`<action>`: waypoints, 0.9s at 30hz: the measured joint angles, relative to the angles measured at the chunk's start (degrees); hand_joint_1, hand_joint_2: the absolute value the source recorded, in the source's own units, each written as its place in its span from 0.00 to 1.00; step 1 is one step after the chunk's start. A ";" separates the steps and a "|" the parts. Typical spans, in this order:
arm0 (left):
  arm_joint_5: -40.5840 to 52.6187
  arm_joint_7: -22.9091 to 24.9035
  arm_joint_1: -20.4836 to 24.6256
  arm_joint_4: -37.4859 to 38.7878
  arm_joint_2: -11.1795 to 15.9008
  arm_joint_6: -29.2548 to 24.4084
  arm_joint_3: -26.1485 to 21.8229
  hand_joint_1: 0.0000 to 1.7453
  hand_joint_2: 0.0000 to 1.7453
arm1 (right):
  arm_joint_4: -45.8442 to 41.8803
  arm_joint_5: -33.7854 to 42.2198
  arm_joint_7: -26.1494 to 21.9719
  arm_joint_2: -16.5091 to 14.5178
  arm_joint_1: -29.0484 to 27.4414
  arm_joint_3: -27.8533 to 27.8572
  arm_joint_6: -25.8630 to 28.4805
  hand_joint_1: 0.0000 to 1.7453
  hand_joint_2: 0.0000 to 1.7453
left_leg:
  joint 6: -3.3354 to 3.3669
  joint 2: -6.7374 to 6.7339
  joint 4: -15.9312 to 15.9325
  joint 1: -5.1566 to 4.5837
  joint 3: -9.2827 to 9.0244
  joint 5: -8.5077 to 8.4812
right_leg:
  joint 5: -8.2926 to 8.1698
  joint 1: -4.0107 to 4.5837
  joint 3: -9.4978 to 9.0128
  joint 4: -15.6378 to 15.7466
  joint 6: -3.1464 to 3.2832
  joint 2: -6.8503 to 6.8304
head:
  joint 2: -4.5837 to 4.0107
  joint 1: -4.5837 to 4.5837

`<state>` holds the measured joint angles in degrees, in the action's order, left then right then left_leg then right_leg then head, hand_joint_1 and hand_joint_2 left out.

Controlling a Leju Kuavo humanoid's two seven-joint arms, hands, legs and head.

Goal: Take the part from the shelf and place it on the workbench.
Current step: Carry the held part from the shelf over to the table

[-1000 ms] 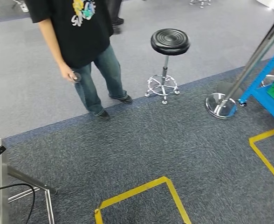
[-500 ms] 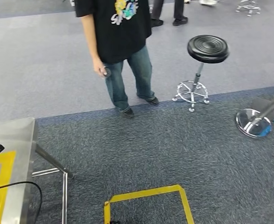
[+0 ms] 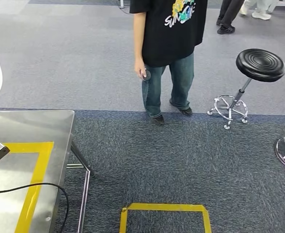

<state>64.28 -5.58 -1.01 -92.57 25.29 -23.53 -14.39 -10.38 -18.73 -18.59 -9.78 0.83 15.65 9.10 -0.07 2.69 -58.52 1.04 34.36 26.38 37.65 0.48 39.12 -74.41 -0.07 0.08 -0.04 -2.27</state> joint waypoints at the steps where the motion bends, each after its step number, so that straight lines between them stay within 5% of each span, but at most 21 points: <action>1: 0.01 0.03 0.10 0.20 0.00 -0.01 0.14 1.00 1.00 | 0.00 0.03 -0.03 0.01 -0.02 0.00 0.04 0.00 0.00 | 0.05 0.82 0.00 -0.13 -0.08 0.02 | -2.11 0.31 -0.56 2.30 0.51 0.40 | 0.00 -0.02; 4: 0.01 0.08 0.50 0.75 -0.02 -0.05 0.59 1.00 1.00 | 0.00 0.08 -0.09 0.02 -0.03 0.00 0.20 0.00 0.00 | -0.01 3.13 -0.03 -0.19 -0.16 0.06 | -8.76 1.04 -5.13 13.84 1.79 3.88 | 0.00 -0.01; 6: 0.01 0.11 0.62 1.13 -0.01 -0.08 0.86 1.00 1.00 | 0.00 0.11 -0.12 0.02 0.03 0.00 0.33 0.00 0.00 | -0.37 4.39 0.03 -0.02 0.09 -0.09 | -9.73 1.21 -6.45 16.38 1.91 4.59 | 0.00 0.06; 8: 0.01 0.15 0.62 1.42 0.23 -0.11 1.06 1.00 1.00 | 0.00 0.15 -0.15 -0.03 0.11 0.01 0.41 0.00 0.00 | -0.89 5.09 0.20 0.09 0.27 -0.24 | -10.10 1.17 -6.96 17.13 1.90 2.95 | 0.00 0.15; 11: -0.01 0.31 1.18 1.78 0.68 -0.22 1.28 1.00 1.00 | 0.00 0.22 -0.22 -0.13 0.00 0.02 0.51 0.00 0.00 | -1.44 0.75 -4.15 -0.25 2.29 2.86 | -10.74 0.86 -7.81 18.81 2.17 0.58 | 0.00 -0.09; 13: -0.02 0.36 1.50 2.07 0.73 -0.27 1.51 1.00 1.00 | 0.00 0.25 -0.22 -0.15 -0.13 0.03 0.55 0.00 0.00 | -1.99 -1.60 -11.15 -0.19 5.61 6.21 | -10.62 0.87 -7.95 18.94 2.29 -1.04 | 0.00 -0.17; 15: -0.02 0.37 1.42 2.40 0.73 -0.27 1.65 1.00 1.00 | 0.00 0.28 -0.22 -0.15 -0.19 0.04 0.60 0.00 0.00 | -2.48 -2.20 -14.32 0.10 7.09 6.57 | -10.38 0.86 -7.98 18.88 2.24 -2.69 | 0.00 -0.18; 17: -0.02 0.38 1.43 2.60 0.80 -0.27 1.66 1.00 1.00 | 0.00 0.30 -0.22 -0.18 -0.17 0.04 0.61 0.00 0.00 | -2.84 -3.23 -9.35 0.28 4.33 3.26 | -10.05 0.78 -8.12 18.69 1.98 -4.23 | 0.00 -0.18; 18: -0.02 0.38 1.50 2.64 0.85 -0.27 1.66 1.00 1.00 | 0.00 0.29 -0.23 -0.19 -0.16 0.04 0.61 0.00 0.00 | -2.96 -4.78 -5.33 0.17 2.13 1.75 | -9.79 0.86 -8.20 18.47 1.73 -4.94 | 0.00 -0.19; 20: -0.01 0.42 1.70 2.71 0.97 -0.27 1.69 1.00 1.00 | 0.00 0.27 -0.25 -0.23 -0.13 0.04 0.62 0.00 0.00 | -2.50 -6.76 0.00 -0.11 -0.72 0.20 | -9.20 1.14 -8.29 17.89 1.19 -6.19 | 0.00 -0.11; 23: 0.01 0.59 1.70 2.89 1.09 -0.26 1.73 1.00 1.00 | -0.01 0.22 -0.27 -0.25 -0.04 0.04 0.63 0.00 0.00 | -1.28 -5.34 0.87 -0.32 -0.88 0.07 | -8.62 1.19 -8.45 17.58 0.49 -7.57 | 0.00 0.06; 25: 0.02 0.78 1.82 2.93 1.26 -0.23 1.74 1.00 1.00 | -0.04 0.20 -0.30 -0.25 -0.02 0.03 0.62 0.00 0.00 | -0.63 -4.04 0.99 -0.14 -0.82 -0.17 | -7.00 0.79 -7.51 15.45 -0.21 -4.85 | 0.00 0.09; 27: 0.07 0.99 2.01 2.93 1.38 -0.18 1.84 1.00 1.00 | -0.07 0.20 -0.33 -0.26 -0.07 0.03 0.61 0.00 0.00 | -0.14 -2.74 1.05 -0.01 -0.69 -0.33 | -3.37 0.45 -4.27 8.58 -0.70 -1.09 | 0.00 0.15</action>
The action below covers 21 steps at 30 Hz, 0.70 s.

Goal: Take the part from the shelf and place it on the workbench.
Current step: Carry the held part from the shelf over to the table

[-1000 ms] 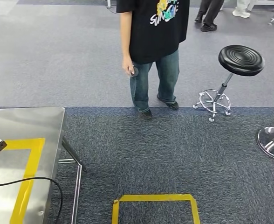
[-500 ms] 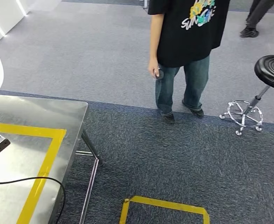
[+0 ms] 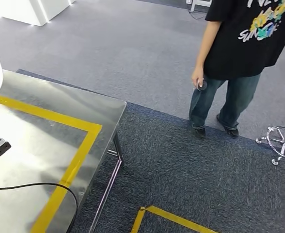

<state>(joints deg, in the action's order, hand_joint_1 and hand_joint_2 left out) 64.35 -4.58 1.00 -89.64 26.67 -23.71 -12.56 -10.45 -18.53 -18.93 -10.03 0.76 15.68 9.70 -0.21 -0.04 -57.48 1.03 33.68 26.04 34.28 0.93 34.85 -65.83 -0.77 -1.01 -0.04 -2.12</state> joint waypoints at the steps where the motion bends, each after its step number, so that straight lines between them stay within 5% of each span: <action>1: 0.03 0.05 0.04 0.00 0.00 0.03 0.10 1.00 1.00 | 0.00 0.01 0.00 0.00 -0.03 0.01 -0.01 0.00 0.00 | 0.13 0.69 0.00 -0.02 0.09 -0.04 | 1.76 -0.05 2.07 -4.20 -0.04 0.66 | 0.00 0.00; 3: 0.09 0.08 0.04 0.02 0.02 0.07 0.31 1.00 1.00 | 0.00 0.02 0.00 0.00 -0.08 0.01 0.00 0.00 0.00 | 0.19 2.33 -0.02 -0.04 0.18 -0.10 | 2.54 -0.07 4.58 -8.69 0.04 0.93 | 0.00 0.01; 4: 0.10 0.08 0.04 0.03 0.02 0.08 0.41 1.00 1.00 | 0.00 0.02 0.00 0.00 -0.09 0.01 0.00 0.00 0.00 | 0.19 3.19 -0.02 -0.04 0.16 -0.12 | 1.20 -0.09 4.23 -7.58 0.18 1.08 | 0.00 0.01; 5: 0.11 0.08 0.04 0.04 0.03 0.08 0.48 1.00 1.00 | 0.00 0.02 0.00 0.00 -0.09 0.01 0.00 0.00 0.00 | 0.16 4.07 -0.03 -0.03 0.10 -0.14 | -0.96 -0.13 2.79 -4.32 0.37 1.52 | 0.00 0.01; 7: 0.11 0.09 0.11 0.04 0.05 0.08 0.53 1.00 1.00 | 0.00 0.02 -0.01 0.00 -0.09 0.01 0.00 0.00 0.00 | -0.05 5.64 -0.10 0.00 0.11 -0.19 | -4.67 -0.49 -1.08 4.07 0.68 4.53 | 0.00 -0.03; 9: 0.10 0.12 0.22 0.06 0.11 0.10 0.62 1.00 1.00 | -0.01 0.01 -0.04 0.00 -0.01 0.01 0.00 0.00 0.00 | -0.70 7.11 -0.09 0.18 0.51 -0.43 | -5.65 -0.67 -3.25 8.20 0.80 6.63 | 0.00 -0.04; 11: 0.10 0.19 0.16 0.09 0.34 0.15 0.70 1.00 1.00 | -0.04 -0.02 -0.08 -0.02 0.07 0.01 0.01 0.00 0.00 | -1.61 8.65 0.11 0.46 0.96 -0.83 | -5.74 -0.54 -3.66 8.58 1.08 5.46 | 0.00 -0.04; 12: 0.08 0.24 0.07 0.11 0.50 0.16 0.69 1.00 1.00 | -0.07 -0.05 -0.08 -0.03 0.07 0.01 0.02 0.00 0.00 | -1.92 8.36 -0.07 0.49 1.21 -0.71 | -5.94 -0.55 -3.73 8.84 1.41 4.63 | 0.00 -0.09; 14: 0.00 0.36 0.23 0.16 0.79 0.19 0.67 1.00 1.00 | -0.09 -0.13 -0.11 -0.08 0.00 0.01 0.03 0.00 0.00 | -2.28 5.22 -2.97 0.23 2.69 1.33 | -6.29 -0.62 -3.89 9.43 2.07 2.85 | 0.00 -0.33; 16: -0.06 0.44 0.35 0.24 0.89 0.22 0.77 1.00 1.00 | -0.09 -0.19 -0.13 -0.09 -0.16 0.01 0.04 0.00 0.00 | -2.58 1.56 -10.10 0.08 5.91 5.16 | -6.26 -0.40 -3.91 9.55 2.43 1.03 | 0.00 -0.51; 18: -0.07 0.48 0.04 0.36 0.85 0.25 0.89 1.00 1.00 | -0.09 -0.24 -0.13 -0.09 -0.28 0.02 0.06 0.00 0.00 | -2.82 0.59 -15.32 0.12 8.09 6.88 | -6.12 -0.21 -3.88 9.53 2.56 -0.82 | 0.00 -0.50; 19: -0.07 0.50 -0.10 0.42 0.86 0.25 0.89 1.00 1.00 | -0.09 -0.26 -0.13 -0.09 -0.30 0.02 0.07 0.00 0.00 | -2.84 0.43 -14.87 0.11 7.67 6.12 | -6.04 -0.15 -3.89 9.52 2.56 -1.68 | 0.00 -0.50; 21: -0.07 0.61 -0.18 0.46 0.98 0.26 0.85 1.00 1.00 | -0.09 -0.27 -0.14 -0.09 -0.28 0.01 0.03 0.00 0.00 | -2.62 -1.13 -8.22 -0.06 3.73 2.66 | -5.80 -0.02 -4.09 9.46 2.40 -3.29 | 0.00 -0.50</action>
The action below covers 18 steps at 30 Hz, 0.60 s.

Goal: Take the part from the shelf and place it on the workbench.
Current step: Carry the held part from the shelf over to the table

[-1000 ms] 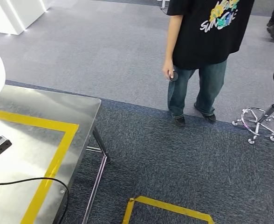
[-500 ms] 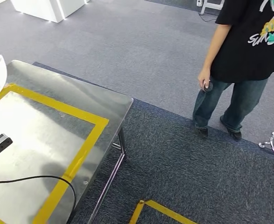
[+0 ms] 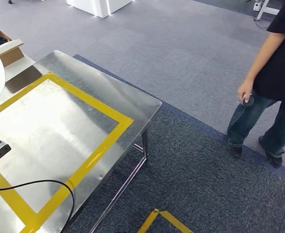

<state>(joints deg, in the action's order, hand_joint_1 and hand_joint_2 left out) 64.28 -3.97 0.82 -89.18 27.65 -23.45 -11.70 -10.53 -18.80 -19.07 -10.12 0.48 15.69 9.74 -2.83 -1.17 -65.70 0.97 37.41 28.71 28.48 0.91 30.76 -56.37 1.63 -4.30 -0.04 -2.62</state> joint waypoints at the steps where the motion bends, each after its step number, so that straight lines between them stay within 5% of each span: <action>1: 0.00 0.10 0.04 -0.01 0.09 0.01 -0.02 1.00 1.00 | -0.01 0.00 -0.01 0.00 0.01 0.00 -0.02 0.00 0.00 | 0.28 -1.36 3.87 -0.26 -2.22 -1.33 | 0.19 0.19 -0.13 -0.09 -0.19 -0.73 | 0.00 -0.01; 3: 0.01 0.36 0.01 -0.02 0.25 0.04 -0.07 1.00 1.00 | -0.02 0.01 -0.07 0.00 0.04 0.00 -0.05 0.00 0.00 | 1.05 -2.99 8.29 -0.72 -4.63 -2.32 | 0.54 0.52 -0.37 -0.25 -0.67 -2.01 | 0.00 0.09; 6: 0.05 0.55 -0.49 -0.02 0.49 0.07 -0.25 1.00 1.00 | -0.10 0.03 -0.13 0.00 0.18 0.00 -0.16 0.00 0.00 | 2.13 -1.16 8.80 -0.73 -4.58 -2.46 | 1.04 0.55 -0.67 -0.37 -1.52 -2.92 | 0.00 0.17; 8: 0.08 0.62 -0.62 -0.03 0.62 0.08 -0.38 1.00 1.00 | -0.16 0.04 -0.16 0.00 0.23 0.00 -0.24 0.00 0.00 | 2.74 0.14 9.11 -0.33 -4.60 -2.80 | 2.91 0.28 0.42 -3.01 -2.24 0.04 | 0.00 0.31; 10: 0.16 0.75 -0.63 -0.04 0.63 0.13 -0.39 1.00 1.00 | -0.17 0.05 -0.19 0.00 0.16 0.00 -0.29 0.00 0.00 | 3.07 1.39 9.13 -0.18 -4.44 -3.00 | 6.39 -0.14 3.70 -9.82 -2.68 3.39 | 0.00 0.45; 12: 0.26 0.85 -0.81 -0.04 0.56 0.23 -0.34 1.00 1.00 | -0.17 0.07 -0.19 0.00 0.04 0.01 -0.32 0.00 0.00 | 3.18 2.88 9.08 -0.19 -4.26 -3.09 | 8.33 -0.38 6.91 -15.85 -2.86 4.15 | 0.00 0.45; 14: 0.29 0.93 -1.05 -0.04 0.51 0.40 -0.34 1.00 1.00 | -0.18 0.07 -0.19 0.00 -0.07 0.02 -0.32 0.00 0.00 | 3.12 4.54 9.04 -0.19 -4.23 -3.15 | 6.14 -0.54 6.72 -14.51 -2.83 4.40 | 0.00 0.45; 16: 0.31 0.99 -1.20 -0.05 0.50 0.55 -0.38 1.00 1.00 | -0.20 0.06 -0.19 0.02 -0.08 0.02 -0.32 0.00 0.00 | 2.86 6.17 9.02 -0.16 -4.23 -3.25 | 2.03 -0.83 3.24 -6.79 -2.59 6.37 | 0.00 0.43; 18: 0.32 1.05 -1.17 -0.15 0.57 0.63 -0.42 1.00 1.00 | -0.21 0.06 -0.22 0.04 0.01 0.01 -0.32 0.00 0.00 | 2.30 7.60 8.91 -0.07 -3.89 -3.45 | 0.23 -1.08 0.48 -1.26 -2.40 8.57 | 0.00 0.39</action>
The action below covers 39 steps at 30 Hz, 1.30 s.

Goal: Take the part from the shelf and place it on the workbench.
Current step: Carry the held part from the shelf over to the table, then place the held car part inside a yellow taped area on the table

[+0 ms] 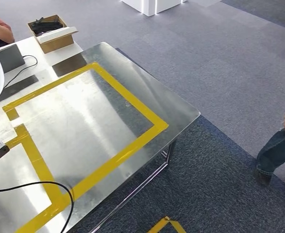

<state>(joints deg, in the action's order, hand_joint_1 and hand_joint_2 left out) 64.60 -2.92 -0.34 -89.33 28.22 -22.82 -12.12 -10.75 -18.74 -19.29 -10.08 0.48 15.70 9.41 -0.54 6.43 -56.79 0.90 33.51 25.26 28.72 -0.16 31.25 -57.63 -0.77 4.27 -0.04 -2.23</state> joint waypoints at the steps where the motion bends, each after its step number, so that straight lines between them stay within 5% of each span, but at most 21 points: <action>1: 0.01 0.04 -0.04 -0.07 0.04 0.08 -0.02 1.00 1.00 | -0.01 0.01 -0.01 0.01 0.03 0.00 -0.01 0.00 0.00 | -0.39 0.65 0.02 0.11 0.24 -0.18 | 0.17 0.02 -0.41 0.62 0.10 0.35 | 0.00 -0.02; 3: 0.03 0.13 -0.33 -0.19 0.18 0.26 -0.07 1.00 1.00 | -0.03 0.03 -0.01 0.00 0.06 0.02 -0.08 0.00 0.00 | -1.17 1.70 0.10 0.38 0.64 -0.45 | -0.13 0.05 -0.55 0.91 0.59 -1.03 | 0.00 0.01; 4: 0.04 0.20 -0.50 -0.22 0.30 0.34 -0.12 1.00 1.00 | -0.05 0.05 -0.03 0.00 0.06 0.03 -0.14 0.00 0.00 | -1.45 1.00 -0.31 0.36 0.95 -0.10 | -0.30 0.00 -0.62 1.14 1.01 -1.78 | 0.00 -0.06; 7: 0.05 0.34 -0.41 -0.28 0.57 0.41 -0.15 1.00 1.00 | -0.07 0.06 -0.07 0.01 -0.05 0.04 -0.33 0.00 0.00 | -2.02 -4.33 -7.77 0.17 4.44 4.45 | -0.61 0.05 -0.71 1.69 1.99 -4.25 | 0.00 -0.52; 9: 0.07 0.36 -0.55 -0.28 0.52 0.43 -0.02 1.00 1.00 | -0.07 0.06 -0.06 0.01 -0.24 0.06 -0.37 0.00 0.00 | -2.39 -5.78 -14.88 0.34 7.58 7.42 | -0.52 0.24 -0.65 1.65 2.14 -5.99 | 0.00 -0.60; 10: 0.09 0.36 -0.73 -0.28 0.52 0.45 0.03 1.00 1.00 | -0.07 0.07 -0.05 0.01 -0.31 0.07 -0.39 0.00 0.00 | -2.52 -5.95 -16.29 0.42 8.11 7.52 | -0.46 0.29 -0.63 1.63 2.15 -6.83 | 0.00 -0.60; 12: 0.11 0.36 -0.87 -0.30 0.57 0.54 0.01 1.00 1.00 | -0.07 0.10 -0.05 0.01 -0.34 0.08 -0.43 0.00 0.00 | -2.65 -6.70 -12.13 0.49 5.62 4.64 | -0.26 0.29 -0.69 1.51 1.99 -8.47 | 0.00 -0.61; 14: 0.15 0.37 -0.72 -0.35 0.66 0.69 0.02 1.00 1.00 | -0.10 0.14 -0.07 0.01 -0.32 0.09 -0.45 0.00 0.00 | -2.52 -9.54 -4.24 0.32 1.18 1.55 | 0.17 0.56 -0.87 1.17 1.50 -9.91 | 0.00 -0.68; 16: 0.44 0.21 -0.62 -0.45 0.80 0.74 0.08 1.00 1.00 | -0.13 0.18 -0.09 0.02 -0.31 0.11 -0.49 0.00 0.00 | -1.90 -11.08 -0.72 0.01 -0.59 0.89 | 0.55 0.98 -1.05 0.92 0.90 -11.14 | 0.00 -0.53; 18: 0.93 -0.72 -0.93 -0.50 1.21 0.27 0.14 1.00 1.00 | -0.20 0.15 -0.18 0.03 -0.26 0.12 -0.61 0.00 0.00 | -1.09 -9.73 -0.62 -0.18 -0.31 0.90 | 0.70 1.08 -1.32 1.02 0.39 -12.47 | 0.00 -0.35; 19: 1.15 -1.57 -1.20 -0.55 1.60 -0.21 0.21 1.00 1.00 | -0.26 0.09 -0.29 0.03 -0.21 0.13 -0.70 0.00 0.00 | -0.75 -9.00 -0.56 -0.11 -0.23 0.78 | 0.98 0.98 -1.33 0.87 0.01 -12.09 | 0.00 -0.35; 21: 1.27 -3.59 -1.56 -0.72 2.53 -1.28 0.46 1.00 1.00 | -0.36 -0.04 -0.54 0.04 -0.17 0.13 -0.95 0.00 0.00 | 0.00 -7.62 -0.41 0.14 -0.12 0.51 | 3.11 0.66 -0.08 -2.03 -0.66 -8.83 | 0.00 -0.25; 23: 1.06 -5.51 -1.97 -0.89 3.32 -2.09 0.81 1.00 1.00 | -0.37 -0.10 -0.67 0.09 -0.19 0.13 -1.20 0.00 0.00 | 0.51 -6.25 -0.37 0.18 0.09 0.36 | 6.99 0.42 3.52 -9.50 -0.96 -5.22 | 0.00 -0.14; 25: 0.63 -7.13 -2.75 -0.97 3.89 -2.57 1.21 1.00 1.00 | -0.36 -0.15 -0.74 0.17 -0.24 0.13 -1.39 0.00 0.00 | 0.69 -4.71 -0.39 0.00 0.25 0.28 | 8.90 0.43 6.74 -15.69 -0.89 -4.43 | 0.00 -0.12; 26: 0.40 -7.79 -3.20 -1.02 4.18 -2.73 1.43 1.00 1.00 | -0.36 -0.20 -0.78 0.20 -0.26 0.13 -1.45 0.00 0.00 | 0.71 -3.87 -0.40 -0.10 0.25 0.25 | 8.11 0.45 6.94 -15.74 -0.71 -4.30 | 0.00 -0.11; 30: -0.66 -9.57 -4.12 -1.43 5.20 -2.97 2.26 1.00 1.00 | -0.37 -0.36 -0.97 0.35 -0.18 0.13 -1.57 0.00 0.00 | 0.44 -0.84 -0.47 -0.22 0.25 0.11 | 1.03 0.41 0.86 -2.11 0.84 -0.93 | 0.00 -0.16; 33: -2.27 -12.58 -5.21 -2.01 6.28 -3.21 3.25 1.00 1.00 | -0.37 -0.33 -1.25 0.49 0.14 0.13 -2.14 0.00 0.00 | -0.61 0.75 -0.45 0.17 0.71 -0.15 | 0.73 0.61 -0.56 0.80 1.40 -0.09 | 0.00 -0.07; 34: -2.63 -13.62 -5.80 -2.32 6.78 -3.34 3.72 1.00 1.00 | -0.37 -0.26 -1.34 0.51 0.22 0.14 -2.38 0.00 0.00 | -0.97 0.61 -0.51 0.31 0.83 -0.11 | 0.52 0.60 -0.82 1.02 1.62 -0.49 | 0.00 -0.07; 36: -3.13 -15.02 -6.49 -2.93 7.65 -3.70 4.64 1.00 1.00 | -0.38 -0.05 -1.55 0.54 0.24 0.16 -2.64 0.00 0.00 | -1.54 -1.87 -2.41 0.22 1.75 1.38 | -0.01 0.39 -1.31 1.65 2.11 -1.36 | 0.00 -0.28; 39: -3.71 -16.24 -6.65 -3.66 8.04 -4.43 6.21 1.00 1.00 | -0.37 0.53 -1.42 0.37 0.14 0.20 -1.78 0.00 0.00 | -2.39 -5.57 -12.46 0.33 6.33 6.76 | -0.15 0.30 -1.39 1.91 2.43 -2.71 | 0.00 -0.57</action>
<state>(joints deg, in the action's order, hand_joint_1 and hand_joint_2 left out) 60.89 -19.15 -6.99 -92.98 36.26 -27.26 -5.91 -11.12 -18.21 -20.72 -9.71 0.63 15.90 7.63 -2.92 0.86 -69.25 1.23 39.84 32.02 28.56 0.13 29.85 -55.72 1.66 1.56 -0.04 -2.80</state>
